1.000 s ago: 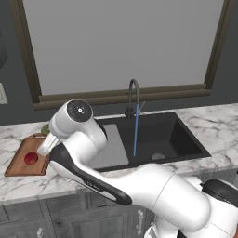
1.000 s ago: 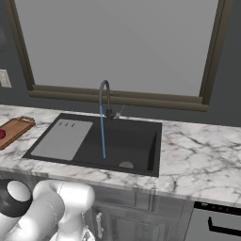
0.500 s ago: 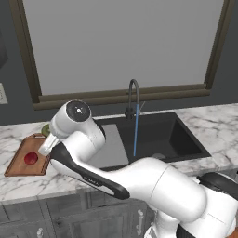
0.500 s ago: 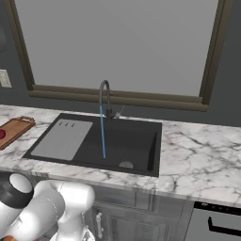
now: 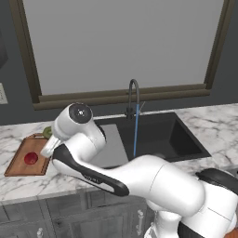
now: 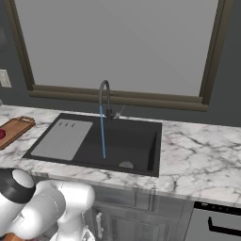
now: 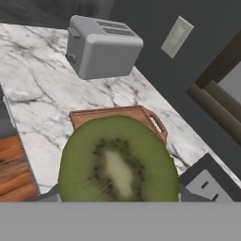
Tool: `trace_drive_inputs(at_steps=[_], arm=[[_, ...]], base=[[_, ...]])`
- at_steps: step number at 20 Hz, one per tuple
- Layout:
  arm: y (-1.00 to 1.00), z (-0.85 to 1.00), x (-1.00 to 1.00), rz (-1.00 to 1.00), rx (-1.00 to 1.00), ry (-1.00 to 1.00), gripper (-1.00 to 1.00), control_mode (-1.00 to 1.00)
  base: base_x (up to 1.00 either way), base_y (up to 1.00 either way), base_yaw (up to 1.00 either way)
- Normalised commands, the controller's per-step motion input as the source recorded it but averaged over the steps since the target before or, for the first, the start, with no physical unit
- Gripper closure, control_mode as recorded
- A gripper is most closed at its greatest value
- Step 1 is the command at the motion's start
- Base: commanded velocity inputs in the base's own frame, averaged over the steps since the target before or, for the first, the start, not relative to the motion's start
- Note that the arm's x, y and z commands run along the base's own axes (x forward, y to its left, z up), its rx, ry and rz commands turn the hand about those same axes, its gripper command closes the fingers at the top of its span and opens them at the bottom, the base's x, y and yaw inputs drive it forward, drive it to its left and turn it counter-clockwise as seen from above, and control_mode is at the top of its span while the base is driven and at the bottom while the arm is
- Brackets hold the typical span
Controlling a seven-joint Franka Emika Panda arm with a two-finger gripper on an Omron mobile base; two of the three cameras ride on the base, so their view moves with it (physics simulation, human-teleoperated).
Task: Pick the pear, kiwi from the sink and place them on the cutting board to airdry. Then turn off the sink faucet.
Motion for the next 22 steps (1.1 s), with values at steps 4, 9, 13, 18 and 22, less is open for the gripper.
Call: trace_drive_inputs(at_steps=[4,9,13,18,22], arm=[[-0.03,0.00,0.08,0.00,0.00,0.00,1.00,-1.00],[-0.04,-0.03,0.10,0.00,0.00,0.01,1.00,-1.00],[-0.08,-0.05,0.06,0.00,-0.01,0.00,1.00,-1.00],[-0.07,-0.12,0.05,0.00,-0.04,0.01,1.00,-1.00],[-0.03,-0.23,0.10,0.00,-0.06,0.03,1.00,-1.00]], base=[[0.00,0.00,0.00],[0.00,0.00,0.00],[0.00,0.00,0.00],[0.00,0.00,0.00],[0.00,0.00,0.00]])
